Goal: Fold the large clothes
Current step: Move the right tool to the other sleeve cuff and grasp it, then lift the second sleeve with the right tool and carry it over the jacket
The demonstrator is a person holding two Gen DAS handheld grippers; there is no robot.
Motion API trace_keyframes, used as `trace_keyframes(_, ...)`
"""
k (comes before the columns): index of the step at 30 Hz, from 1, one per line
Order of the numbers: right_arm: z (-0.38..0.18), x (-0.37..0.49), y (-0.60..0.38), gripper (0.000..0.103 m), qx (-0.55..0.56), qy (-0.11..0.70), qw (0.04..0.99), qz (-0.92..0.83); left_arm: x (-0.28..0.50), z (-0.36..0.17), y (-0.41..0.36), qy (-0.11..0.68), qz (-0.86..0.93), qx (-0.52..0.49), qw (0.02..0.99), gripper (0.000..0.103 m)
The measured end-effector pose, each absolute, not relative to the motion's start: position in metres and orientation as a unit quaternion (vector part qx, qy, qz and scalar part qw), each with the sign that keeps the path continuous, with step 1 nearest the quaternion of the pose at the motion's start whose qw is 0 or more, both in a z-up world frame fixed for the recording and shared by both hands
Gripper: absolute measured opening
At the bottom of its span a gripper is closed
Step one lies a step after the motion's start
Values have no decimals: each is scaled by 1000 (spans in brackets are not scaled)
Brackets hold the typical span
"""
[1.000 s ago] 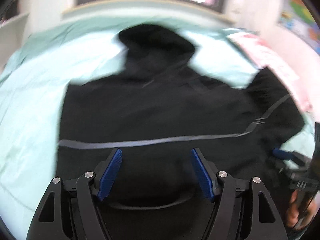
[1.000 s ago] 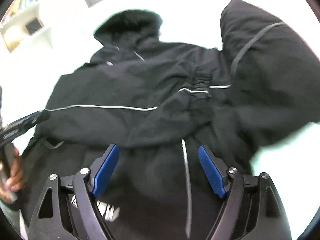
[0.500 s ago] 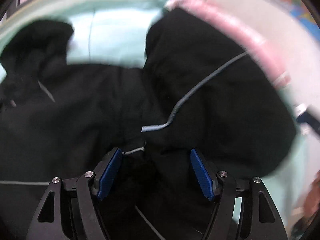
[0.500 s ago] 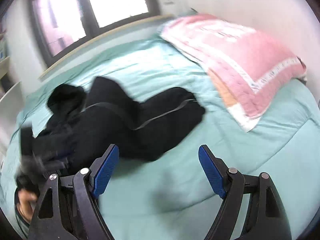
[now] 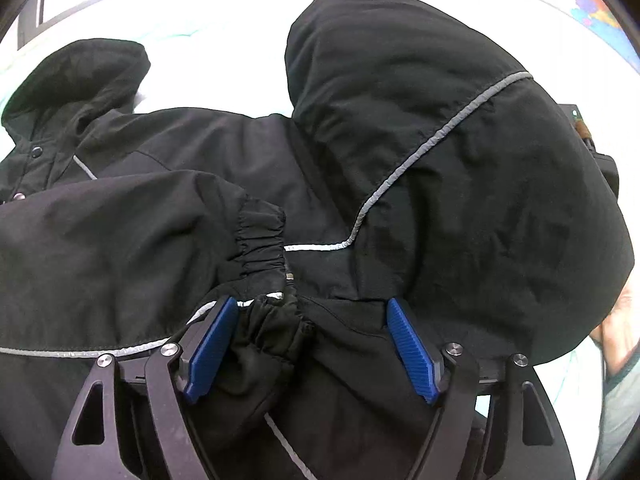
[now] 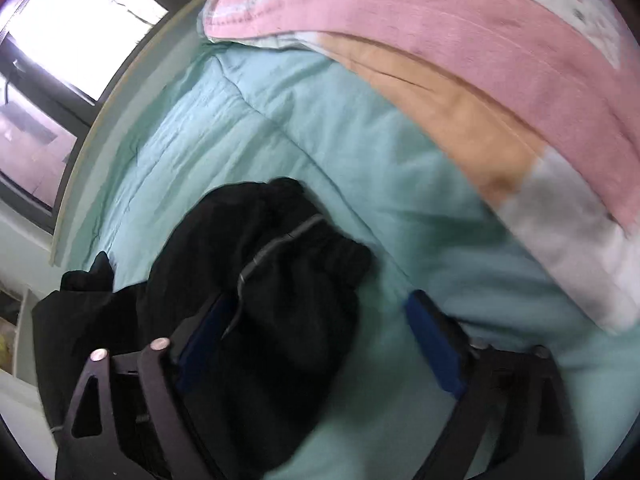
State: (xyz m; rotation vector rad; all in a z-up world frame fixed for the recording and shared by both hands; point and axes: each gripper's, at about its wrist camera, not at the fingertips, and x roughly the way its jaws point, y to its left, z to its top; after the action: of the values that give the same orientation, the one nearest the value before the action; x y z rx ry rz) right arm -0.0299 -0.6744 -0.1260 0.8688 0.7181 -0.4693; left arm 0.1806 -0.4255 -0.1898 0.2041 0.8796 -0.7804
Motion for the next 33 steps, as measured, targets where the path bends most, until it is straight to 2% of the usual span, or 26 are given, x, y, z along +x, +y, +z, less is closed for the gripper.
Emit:
trace_keyframes(1, -122, -23, -666, 92, 385, 339, 831, -215, 177, -193, -421, 412, -367, 99, 828, 79)
trace_keyframes(2, -118, -19, -656, 81, 364, 337, 845, -200, 175, -194, -421, 411, -365, 102, 829, 80)
trace_keyframes(3, -113, -17, -648, 75, 347, 334, 855, -192, 171, -194, -421, 409, -363, 107, 830, 80)
trace_keyframes(4, -105, -16, -636, 59, 317, 331, 869, -188, 166, -192, -422, 407, -360, 113, 832, 80)
trace_keyframes(5, -99, -17, -630, 32, 307, 326, 876, -178, 163, -191, -422, 407, -359, 115, 832, 80)
trace_keyframes(6, -91, -20, -622, 22, 298, 320, 883, -169, 162, -191, -422, 407, -358, 117, 832, 80)
trace_keyframes(11, -43, -58, -609, 18, 240, 289, 898, -227, 154, -171, -424, 412, -359, 132, 827, 79)
trace_keyframes(17, 8, -165, -625, 18, 182, 253, 885, -346, 130, -121, -421, 379, -402, 94, 828, 79)
trace_keyframes(20, -8, -199, -643, 18, 208, 266, 870, -360, 131, -143, -441, 418, -395, 117, 809, 79)
trace_keyframes(21, -22, -205, -652, 18, 230, 278, 861, -360, 136, -166, -452, 451, -380, 138, 796, 80)
trace_keyframes(23, -56, -206, -670, 18, 272, 302, 842, -356, 139, -188, -460, 466, -360, 153, 793, 82)
trace_keyframes(27, -129, -205, -701, 18, 346, 339, 807, -336, 132, -184, -462, 454, -364, 164, 796, 82)
trace_keyframes(33, -113, -222, -698, 18, 358, 295, 835, -297, 111, -141, -426, 420, -413, 139, 796, 82)
